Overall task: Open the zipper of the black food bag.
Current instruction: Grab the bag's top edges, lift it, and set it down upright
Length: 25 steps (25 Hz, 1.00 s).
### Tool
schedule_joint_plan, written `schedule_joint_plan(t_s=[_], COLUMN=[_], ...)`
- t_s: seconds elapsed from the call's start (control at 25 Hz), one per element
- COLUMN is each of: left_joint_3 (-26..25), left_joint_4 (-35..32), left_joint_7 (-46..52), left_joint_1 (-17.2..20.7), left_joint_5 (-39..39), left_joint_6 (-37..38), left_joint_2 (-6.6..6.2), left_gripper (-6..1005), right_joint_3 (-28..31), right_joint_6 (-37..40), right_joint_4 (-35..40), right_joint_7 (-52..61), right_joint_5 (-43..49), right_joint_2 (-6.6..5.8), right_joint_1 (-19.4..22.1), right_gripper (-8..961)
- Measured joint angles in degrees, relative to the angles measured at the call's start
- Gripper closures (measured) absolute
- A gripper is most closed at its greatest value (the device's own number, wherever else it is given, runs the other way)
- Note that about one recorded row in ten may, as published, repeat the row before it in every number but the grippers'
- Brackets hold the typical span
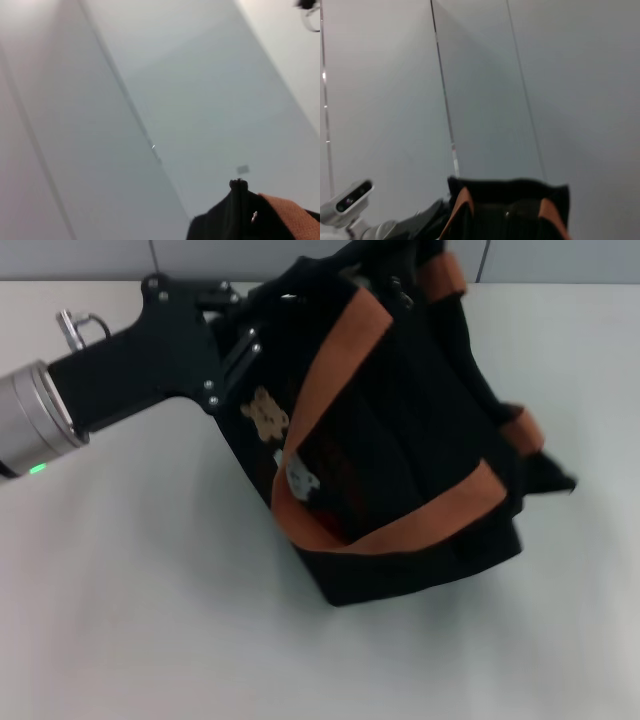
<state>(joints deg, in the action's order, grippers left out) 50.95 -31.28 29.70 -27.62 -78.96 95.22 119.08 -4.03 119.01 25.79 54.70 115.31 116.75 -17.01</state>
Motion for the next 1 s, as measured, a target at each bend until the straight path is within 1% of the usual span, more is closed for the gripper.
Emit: schedule_joint_plan(t_s=[0.04,0.08,0.12,0.2,0.24,0.28,0.32,0.36,0.4,0.44,0.48,0.56,0.6,0.68,0.8,0.88,1.0], left_joint_3=[0.2,0.4,0.8,1.8,3.2,5.1,5.1,6.2,6.9,7.3,7.8,7.9,7.9,8.2,8.5,8.7,8.7], left_joint_4=[-1.1,-1.8,-2.6,-3.1,-3.1,-2.9,-2.9,-2.6,-2.4,-2.2,-1.7,-1.5,-1.1,-0.1,0.1,0.1,0.1], left_joint_7=[-1.4,-2.5,-4.1,-6.6,-8.5,-11.8,-11.8,-13.7,-14.9,-15.5,-16.1,-16.2,-16.6,-18.1,-18.4,-18.5,-18.6], left_joint_1=[-0.1,-0.1,-0.2,-0.2,-0.1,0.1,0.1,0.3,0.4,0.5,0.6,0.6,0.6,0.7,0.7,0.7,0.7], left_joint_5=[0.0,0.0,0.0,0.1,0.1,0.2,0.2,0.2,0.2,0.2,0.2,0.2,0.2,0.2,0.2,0.2,0.2], left_joint_6=[1.1,1.9,3.0,3.8,3.9,3.9,3.9,3.9,3.9,3.9,3.9,4.0,4.1,4.3,4.4,4.4,4.4], left_joint_2=[0.01,0.02,0.03,0.06,0.06,0.04,0.04,0.05,0.06,0.06,0.07,0.08,0.09,0.09,0.1,0.1,0.1], left_gripper=[893,893,894,894,894,895,895,895,896,896,896,897,897,897,897,897,897], right_joint_3=[-1.0,-4.9,-4.9,-9.2,-9.2,-9.6,-9.5,-9.5,-9.5,-9.5,-9.7,-9.9,-9.9,-10.0,-10.5,-12.0,-12.6], right_joint_6=[-0.5,-2.6,-2.6,-6.1,-6.1,-6.6,-6.4,-5.4,-5.4,-4.5,-2.6,-1.2,-1.2,-0.2,0.0,-0.1,-0.6], right_joint_4=[-0.2,-0.1,-0.1,-0.2,-0.2,-0.2,-0.2,-0.2,-0.2,-0.2,0.0,0.5,0.5,0.7,0.7,0.7,0.8], right_joint_7=[0.6,2.8,2.8,5.3,5.3,6.7,7.7,9.8,9.8,12.3,18.9,24.4,24.4,29.2,31.1,33.0,34.2], right_joint_5=[0.0,0.4,0.4,0.8,0.8,0.4,-0.2,-1.5,-1.5,-2.9,-5.7,-6.9,-6.9,-7.0,-6.8,-6.9,-6.8], right_joint_2=[0.03,0.04,0.04,0.16,0.16,0.64,0.86,0.97,0.97,0.99,0.83,0.67,0.67,0.34,0.26,0.38,0.57], right_joint_1=[-0.5,-1.6,-1.6,-3.0,-3.0,-3.8,-4.1,-4.5,-4.5,-4.9,-5.9,-7.1,-7.1,-8.5,-9.2,-10.2,-10.9], right_gripper=[137,137,138,140,141,142,143,144,144,145,146,148,149,150,153,215,307])
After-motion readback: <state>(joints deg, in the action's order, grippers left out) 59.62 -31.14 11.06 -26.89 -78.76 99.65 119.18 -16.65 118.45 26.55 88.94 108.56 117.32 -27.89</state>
